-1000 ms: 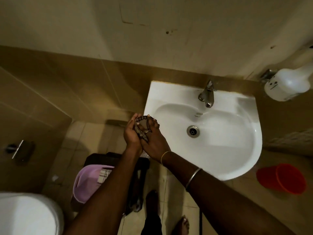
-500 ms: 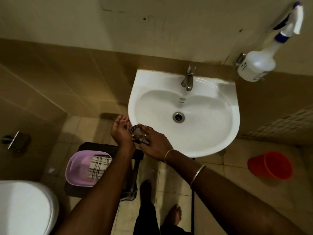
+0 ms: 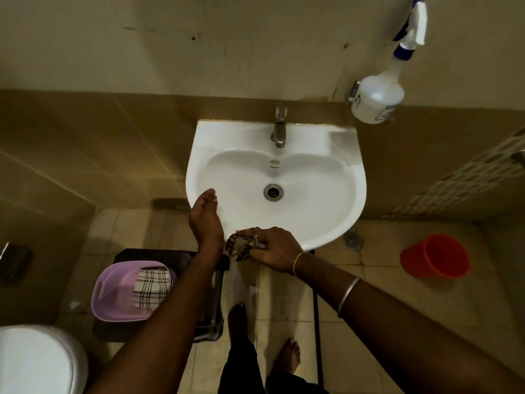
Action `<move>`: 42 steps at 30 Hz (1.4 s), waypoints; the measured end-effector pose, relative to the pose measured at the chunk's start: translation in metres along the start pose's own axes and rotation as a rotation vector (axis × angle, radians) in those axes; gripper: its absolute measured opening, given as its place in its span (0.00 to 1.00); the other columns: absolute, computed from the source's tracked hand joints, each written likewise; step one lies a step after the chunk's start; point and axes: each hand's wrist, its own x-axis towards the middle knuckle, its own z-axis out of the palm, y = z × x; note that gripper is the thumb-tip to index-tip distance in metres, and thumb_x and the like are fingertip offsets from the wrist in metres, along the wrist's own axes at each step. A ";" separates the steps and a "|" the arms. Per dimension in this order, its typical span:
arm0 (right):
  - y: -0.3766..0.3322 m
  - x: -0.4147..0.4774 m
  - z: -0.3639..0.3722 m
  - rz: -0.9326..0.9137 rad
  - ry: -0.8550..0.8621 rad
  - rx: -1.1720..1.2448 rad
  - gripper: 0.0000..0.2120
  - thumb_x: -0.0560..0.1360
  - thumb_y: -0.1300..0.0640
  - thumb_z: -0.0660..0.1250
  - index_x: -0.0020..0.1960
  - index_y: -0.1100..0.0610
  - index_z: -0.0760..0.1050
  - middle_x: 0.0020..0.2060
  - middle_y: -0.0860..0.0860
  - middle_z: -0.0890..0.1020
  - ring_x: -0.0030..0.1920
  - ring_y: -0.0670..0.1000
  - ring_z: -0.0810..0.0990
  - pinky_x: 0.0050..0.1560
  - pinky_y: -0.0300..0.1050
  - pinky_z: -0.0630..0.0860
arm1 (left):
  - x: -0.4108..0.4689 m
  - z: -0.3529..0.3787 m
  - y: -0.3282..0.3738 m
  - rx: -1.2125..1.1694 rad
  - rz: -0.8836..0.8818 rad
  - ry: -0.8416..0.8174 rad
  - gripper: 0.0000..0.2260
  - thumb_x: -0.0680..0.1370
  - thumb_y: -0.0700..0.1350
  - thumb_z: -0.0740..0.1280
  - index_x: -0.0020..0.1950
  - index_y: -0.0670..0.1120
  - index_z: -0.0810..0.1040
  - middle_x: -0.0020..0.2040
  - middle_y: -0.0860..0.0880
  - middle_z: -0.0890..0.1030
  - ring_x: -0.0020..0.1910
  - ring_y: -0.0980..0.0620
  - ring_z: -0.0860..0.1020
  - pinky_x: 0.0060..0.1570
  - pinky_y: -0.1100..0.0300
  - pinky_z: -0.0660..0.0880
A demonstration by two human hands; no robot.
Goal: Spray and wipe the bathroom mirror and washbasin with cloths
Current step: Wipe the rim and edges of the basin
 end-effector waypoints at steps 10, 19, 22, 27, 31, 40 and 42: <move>0.023 -0.020 -0.031 0.045 -0.020 0.064 0.31 0.65 0.36 0.56 0.64 0.40 0.81 0.56 0.48 0.86 0.57 0.52 0.82 0.59 0.50 0.77 | -0.039 0.032 -0.013 0.217 -0.030 -0.212 0.12 0.82 0.42 0.66 0.62 0.46 0.84 0.61 0.51 0.84 0.64 0.51 0.80 0.71 0.48 0.74; 0.054 -0.039 -0.062 0.119 0.010 0.013 0.31 0.65 0.38 0.58 0.56 0.55 0.84 0.54 0.56 0.85 0.57 0.57 0.80 0.48 0.44 0.66 | -0.068 0.057 -0.023 0.324 -0.044 -0.346 0.13 0.83 0.46 0.65 0.63 0.46 0.84 0.62 0.50 0.84 0.63 0.51 0.80 0.71 0.46 0.74; 0.070 -0.047 -0.080 0.136 0.008 0.012 0.32 0.65 0.39 0.58 0.57 0.59 0.82 0.56 0.59 0.84 0.58 0.58 0.79 0.51 0.45 0.69 | -0.073 0.063 -0.026 0.362 -0.048 -0.375 0.13 0.82 0.47 0.65 0.63 0.48 0.84 0.62 0.51 0.84 0.64 0.51 0.80 0.71 0.45 0.73; 0.102 -0.053 -0.109 0.164 0.070 0.017 0.25 0.65 0.40 0.59 0.44 0.58 0.83 0.44 0.57 0.85 0.46 0.57 0.80 0.41 0.45 0.66 | -0.083 0.076 -0.029 0.385 -0.067 -0.426 0.14 0.82 0.50 0.65 0.63 0.49 0.84 0.63 0.52 0.84 0.65 0.51 0.79 0.72 0.45 0.72; 0.119 -0.047 -0.130 0.226 0.087 0.054 0.14 0.65 0.41 0.60 0.29 0.50 0.71 0.30 0.49 0.75 0.37 0.54 0.75 0.33 0.44 0.62 | -0.094 0.091 -0.034 0.395 -0.083 -0.473 0.15 0.81 0.51 0.65 0.64 0.49 0.84 0.63 0.53 0.84 0.65 0.52 0.79 0.73 0.46 0.72; 0.178 0.000 -0.148 0.138 0.146 -0.218 0.21 0.65 0.36 0.57 0.34 0.53 0.75 0.38 0.56 0.83 0.44 0.58 0.80 0.44 0.49 0.73 | -0.111 0.123 -0.044 0.452 -0.036 -0.543 0.15 0.82 0.50 0.65 0.64 0.47 0.84 0.64 0.52 0.83 0.65 0.52 0.79 0.72 0.47 0.72; 0.195 0.008 -0.148 -0.017 0.193 -0.318 0.21 0.68 0.38 0.57 0.36 0.55 0.77 0.39 0.52 0.82 0.45 0.56 0.80 0.51 0.50 0.74 | -0.112 0.127 -0.046 0.445 -0.041 -0.545 0.16 0.81 0.52 0.65 0.65 0.47 0.84 0.64 0.52 0.83 0.65 0.52 0.79 0.72 0.47 0.72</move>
